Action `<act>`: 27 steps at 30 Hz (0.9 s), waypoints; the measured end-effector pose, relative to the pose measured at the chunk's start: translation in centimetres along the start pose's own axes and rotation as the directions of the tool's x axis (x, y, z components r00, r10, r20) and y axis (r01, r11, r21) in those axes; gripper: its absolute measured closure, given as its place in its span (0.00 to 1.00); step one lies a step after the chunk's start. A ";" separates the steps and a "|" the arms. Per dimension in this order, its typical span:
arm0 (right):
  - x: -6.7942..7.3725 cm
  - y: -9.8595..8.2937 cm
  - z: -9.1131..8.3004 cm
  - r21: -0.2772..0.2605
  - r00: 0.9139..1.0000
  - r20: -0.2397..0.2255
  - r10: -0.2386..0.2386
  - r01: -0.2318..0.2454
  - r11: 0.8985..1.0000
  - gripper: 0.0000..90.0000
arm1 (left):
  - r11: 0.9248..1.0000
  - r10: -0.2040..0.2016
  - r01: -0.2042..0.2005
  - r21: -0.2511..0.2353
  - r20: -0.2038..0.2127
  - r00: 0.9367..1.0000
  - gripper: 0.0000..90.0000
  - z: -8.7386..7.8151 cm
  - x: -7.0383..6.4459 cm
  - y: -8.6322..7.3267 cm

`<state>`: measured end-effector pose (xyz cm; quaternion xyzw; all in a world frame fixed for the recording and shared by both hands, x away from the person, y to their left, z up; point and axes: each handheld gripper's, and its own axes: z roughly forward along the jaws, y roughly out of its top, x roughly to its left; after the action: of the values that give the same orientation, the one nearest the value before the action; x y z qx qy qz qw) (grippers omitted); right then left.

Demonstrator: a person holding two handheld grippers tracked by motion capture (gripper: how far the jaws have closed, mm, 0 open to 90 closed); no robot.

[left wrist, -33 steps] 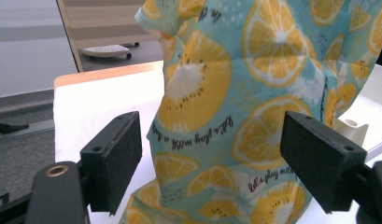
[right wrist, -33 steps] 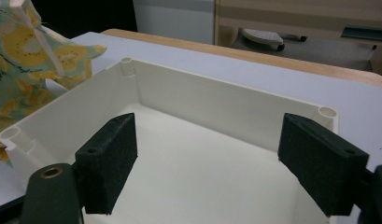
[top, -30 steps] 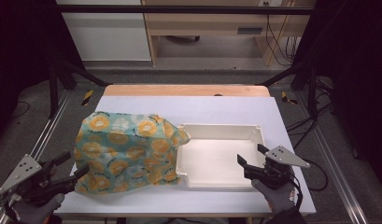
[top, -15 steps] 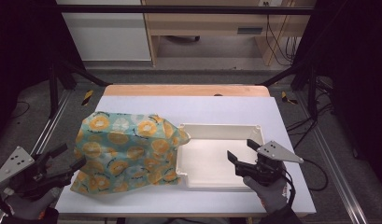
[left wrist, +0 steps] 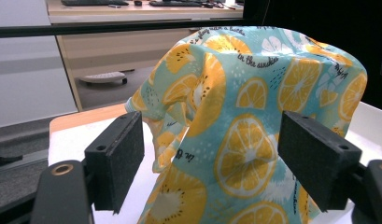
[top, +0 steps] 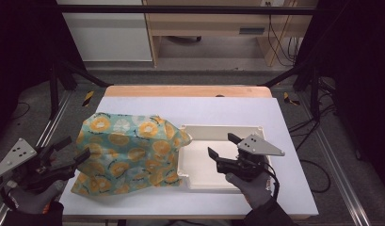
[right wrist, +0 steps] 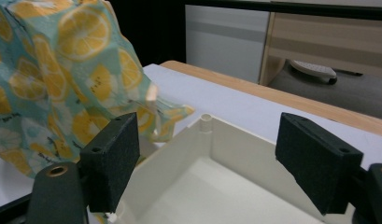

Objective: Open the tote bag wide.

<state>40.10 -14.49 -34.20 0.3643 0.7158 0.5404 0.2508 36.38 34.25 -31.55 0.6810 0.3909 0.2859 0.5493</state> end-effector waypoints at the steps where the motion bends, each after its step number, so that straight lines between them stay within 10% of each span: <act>1: 0.3 0.2 0.2 -0.003 1.000 -0.007 -0.001 0.001 1.000 0.25 | 1.000 0.001 -0.001 0.000 0.000 1.000 0.26 0.0 0.0 0.0; 27: 7.1 3.2 5.7 -0.017 0.984 -0.172 -0.045 0.043 0.999 0.36 | 0.999 -0.014 0.015 0.042 -0.025 1.000 0.51 0.8 0.3 -0.7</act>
<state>40.90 -5.02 -32.51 0.2987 0.7392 0.5687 0.2023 37.01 34.12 -32.42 0.6859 0.4087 0.2817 0.5320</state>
